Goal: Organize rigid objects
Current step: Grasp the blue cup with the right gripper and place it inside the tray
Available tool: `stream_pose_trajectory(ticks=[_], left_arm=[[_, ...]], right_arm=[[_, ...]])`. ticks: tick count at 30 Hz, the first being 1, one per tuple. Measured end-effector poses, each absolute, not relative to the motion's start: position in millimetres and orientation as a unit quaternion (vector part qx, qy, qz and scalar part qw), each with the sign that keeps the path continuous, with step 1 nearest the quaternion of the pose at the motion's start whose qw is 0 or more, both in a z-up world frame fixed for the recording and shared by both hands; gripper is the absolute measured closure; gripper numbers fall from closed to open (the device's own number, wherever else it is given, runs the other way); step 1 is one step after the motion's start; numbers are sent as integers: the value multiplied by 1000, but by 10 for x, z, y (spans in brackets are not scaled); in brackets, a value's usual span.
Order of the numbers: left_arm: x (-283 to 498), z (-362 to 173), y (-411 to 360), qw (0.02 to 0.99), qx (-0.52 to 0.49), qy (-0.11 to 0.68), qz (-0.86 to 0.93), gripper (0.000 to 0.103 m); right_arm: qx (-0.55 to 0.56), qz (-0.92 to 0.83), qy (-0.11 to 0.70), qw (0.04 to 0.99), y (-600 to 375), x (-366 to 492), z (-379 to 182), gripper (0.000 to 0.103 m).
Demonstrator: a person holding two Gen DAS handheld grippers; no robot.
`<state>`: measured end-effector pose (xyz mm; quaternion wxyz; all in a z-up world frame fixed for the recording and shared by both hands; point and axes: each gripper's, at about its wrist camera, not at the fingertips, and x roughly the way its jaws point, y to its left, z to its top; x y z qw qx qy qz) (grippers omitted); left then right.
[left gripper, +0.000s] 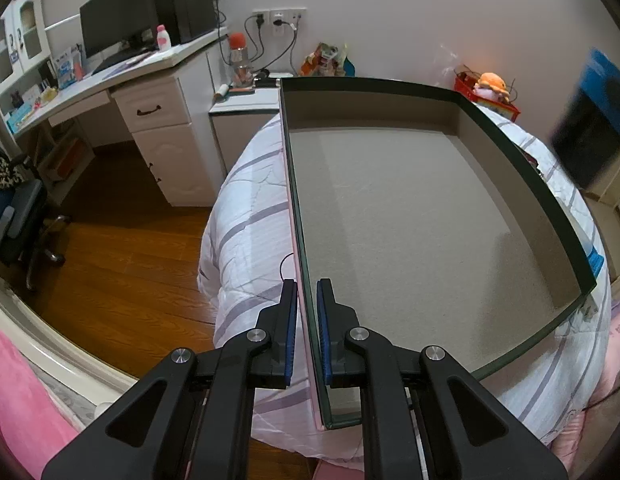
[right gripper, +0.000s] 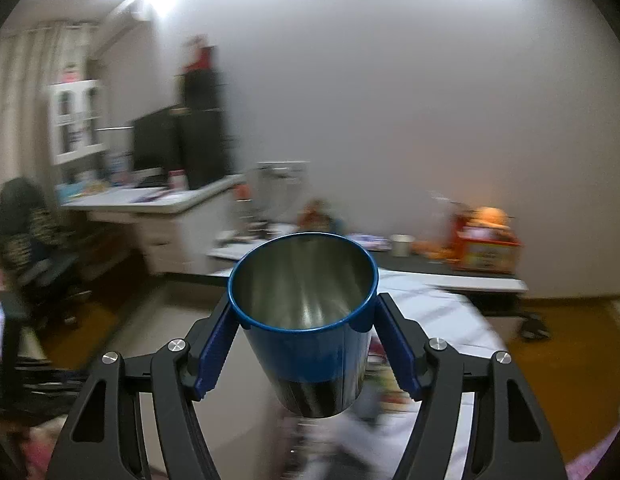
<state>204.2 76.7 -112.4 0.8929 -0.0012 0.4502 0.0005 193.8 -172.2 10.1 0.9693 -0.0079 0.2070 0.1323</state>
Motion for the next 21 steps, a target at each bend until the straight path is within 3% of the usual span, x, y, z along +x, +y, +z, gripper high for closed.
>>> stream_pose_trajectory(ticks=[8,21], left_arm=[[2033,-1125,778,893,-9,449,-6,92],[2009,-1126,811,894,-8,448,-9,92]], right_arm=[[-25,287,256,923,-799,2038,-247,33],[-27,356,291,888,-486,2112,-570,33]])
